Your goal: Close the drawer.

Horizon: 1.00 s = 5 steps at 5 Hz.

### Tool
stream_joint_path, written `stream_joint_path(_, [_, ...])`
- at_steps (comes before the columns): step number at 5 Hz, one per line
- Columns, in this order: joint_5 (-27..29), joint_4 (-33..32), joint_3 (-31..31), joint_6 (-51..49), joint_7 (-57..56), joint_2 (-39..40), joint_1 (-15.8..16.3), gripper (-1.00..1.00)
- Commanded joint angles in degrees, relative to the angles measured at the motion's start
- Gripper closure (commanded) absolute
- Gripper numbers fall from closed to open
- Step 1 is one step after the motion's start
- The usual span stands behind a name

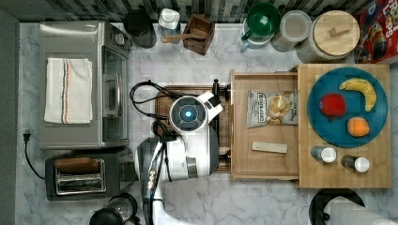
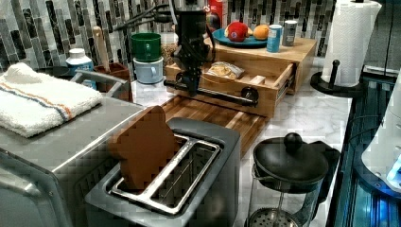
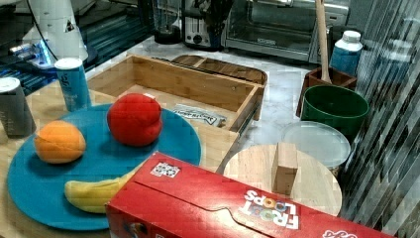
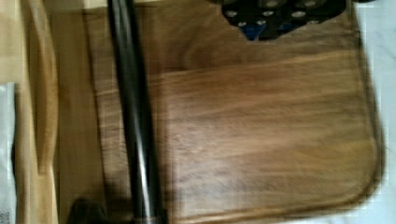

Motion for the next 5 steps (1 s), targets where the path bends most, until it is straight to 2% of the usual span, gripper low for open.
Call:
stream_joint_path(1, [-3.2,1.2,-1.2,5.4,-6.5,5.0,-1.8,1.0])
stream_joint_path(3, [-3.3,2.4,-2.4,2.9,-17.1,4.3,-6.4,1.0])
stream_joint_path(5, [-3.1,7.4,-4.6,-2.4,-30.8,5.0,-12.6,1.0])
